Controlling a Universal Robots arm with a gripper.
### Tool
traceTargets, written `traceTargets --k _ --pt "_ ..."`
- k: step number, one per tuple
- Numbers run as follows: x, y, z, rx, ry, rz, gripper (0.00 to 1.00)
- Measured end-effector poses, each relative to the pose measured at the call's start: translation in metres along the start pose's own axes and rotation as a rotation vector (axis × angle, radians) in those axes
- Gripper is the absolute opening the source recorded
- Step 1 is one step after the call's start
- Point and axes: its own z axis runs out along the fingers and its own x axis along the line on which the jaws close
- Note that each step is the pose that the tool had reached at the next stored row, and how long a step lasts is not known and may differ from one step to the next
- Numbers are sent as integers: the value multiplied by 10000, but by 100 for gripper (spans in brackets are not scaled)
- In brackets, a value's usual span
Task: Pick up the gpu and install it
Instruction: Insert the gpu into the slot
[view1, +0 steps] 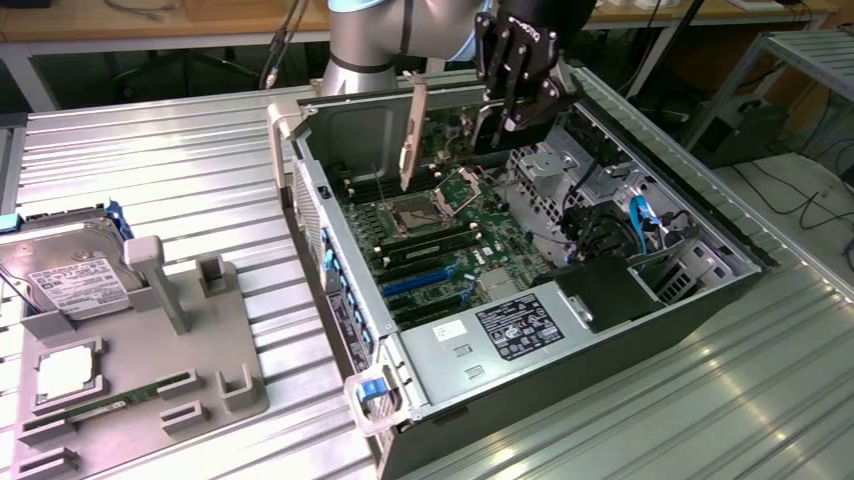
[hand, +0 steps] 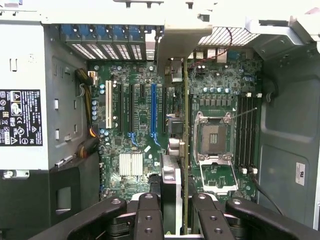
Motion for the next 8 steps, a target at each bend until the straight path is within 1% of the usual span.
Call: traceTargets --k 8 --pt "2 0 66 -2 0 -5 28"
